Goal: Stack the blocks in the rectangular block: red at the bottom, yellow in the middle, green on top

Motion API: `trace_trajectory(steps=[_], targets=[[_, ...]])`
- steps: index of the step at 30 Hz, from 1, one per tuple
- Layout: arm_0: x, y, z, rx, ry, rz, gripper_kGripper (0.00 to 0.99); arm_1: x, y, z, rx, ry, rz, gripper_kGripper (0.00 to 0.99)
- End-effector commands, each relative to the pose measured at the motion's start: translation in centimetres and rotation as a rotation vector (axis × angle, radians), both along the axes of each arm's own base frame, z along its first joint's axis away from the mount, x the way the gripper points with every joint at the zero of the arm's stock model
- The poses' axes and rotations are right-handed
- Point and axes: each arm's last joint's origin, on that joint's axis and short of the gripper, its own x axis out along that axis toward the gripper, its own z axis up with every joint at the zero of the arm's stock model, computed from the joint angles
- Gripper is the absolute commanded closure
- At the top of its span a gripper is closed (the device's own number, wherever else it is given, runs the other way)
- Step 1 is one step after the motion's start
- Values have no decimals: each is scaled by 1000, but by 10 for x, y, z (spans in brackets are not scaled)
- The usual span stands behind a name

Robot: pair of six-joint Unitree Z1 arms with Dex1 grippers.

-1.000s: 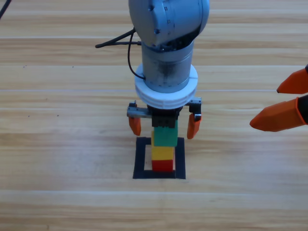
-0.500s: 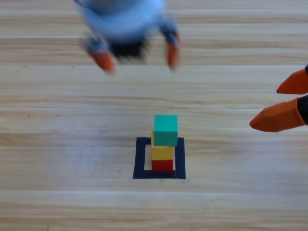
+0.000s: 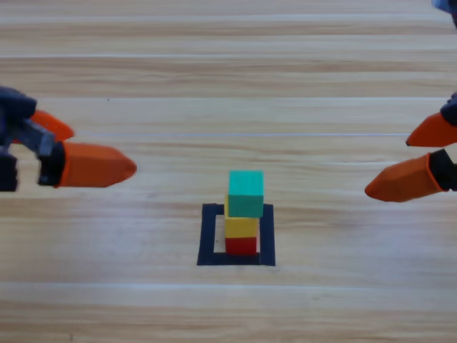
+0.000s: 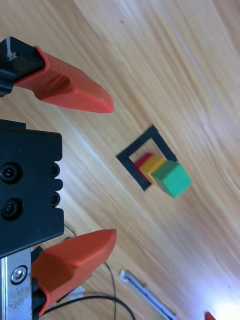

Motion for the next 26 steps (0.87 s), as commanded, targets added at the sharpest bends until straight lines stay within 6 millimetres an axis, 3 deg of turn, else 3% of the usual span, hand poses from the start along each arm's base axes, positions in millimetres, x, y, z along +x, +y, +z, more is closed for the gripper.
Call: trace_trajectory(steps=[1, 7, 26], targets=[[1, -10, -16, 20, 10, -42, 0, 9, 0, -11, -40, 31, -19, 1], [-3, -3, -13, 5, 1, -40, 0, 9, 0, -11, -39, 30, -19, 1], [0, -8, -21, 12, 14, -34, 0, 11, 2, -12, -44, 36, -18, 1]])
